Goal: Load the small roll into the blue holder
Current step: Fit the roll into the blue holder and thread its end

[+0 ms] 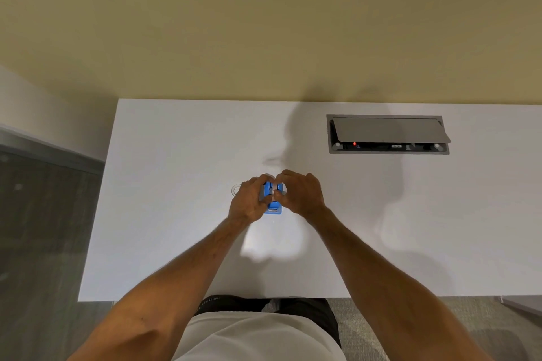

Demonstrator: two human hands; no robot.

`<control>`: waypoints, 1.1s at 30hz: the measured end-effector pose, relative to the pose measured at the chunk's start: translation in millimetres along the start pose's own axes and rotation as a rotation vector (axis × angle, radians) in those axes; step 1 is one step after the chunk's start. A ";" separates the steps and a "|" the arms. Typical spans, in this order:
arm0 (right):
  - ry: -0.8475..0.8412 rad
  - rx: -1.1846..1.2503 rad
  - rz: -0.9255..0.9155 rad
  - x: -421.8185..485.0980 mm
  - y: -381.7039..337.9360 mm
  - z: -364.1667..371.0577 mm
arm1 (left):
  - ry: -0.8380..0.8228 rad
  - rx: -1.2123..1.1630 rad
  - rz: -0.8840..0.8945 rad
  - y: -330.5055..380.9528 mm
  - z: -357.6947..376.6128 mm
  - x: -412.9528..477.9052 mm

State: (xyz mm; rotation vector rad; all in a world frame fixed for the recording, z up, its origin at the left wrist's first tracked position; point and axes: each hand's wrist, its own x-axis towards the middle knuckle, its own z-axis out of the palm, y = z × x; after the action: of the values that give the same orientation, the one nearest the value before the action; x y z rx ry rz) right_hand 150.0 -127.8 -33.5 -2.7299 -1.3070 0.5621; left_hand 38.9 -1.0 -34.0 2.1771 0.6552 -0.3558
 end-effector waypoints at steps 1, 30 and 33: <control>0.000 0.003 0.005 0.4 -0.6 -0.1 | -0.002 0.008 0.010 0.1 -0.1 0.0; 0.024 0.090 -0.047 5.0 0.7 -2.6 | 0.010 0.026 0.033 -0.7 2.0 -2.1; 0.030 0.098 -0.041 5.0 1.5 -1.7 | 0.018 0.028 0.035 -0.8 1.9 -2.3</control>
State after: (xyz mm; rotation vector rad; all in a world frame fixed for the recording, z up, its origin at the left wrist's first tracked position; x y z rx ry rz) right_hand 154.6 -124.8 -33.7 -2.6167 -1.2902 0.5643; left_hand 36.5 -2.8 -34.6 2.2181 0.6250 -0.3291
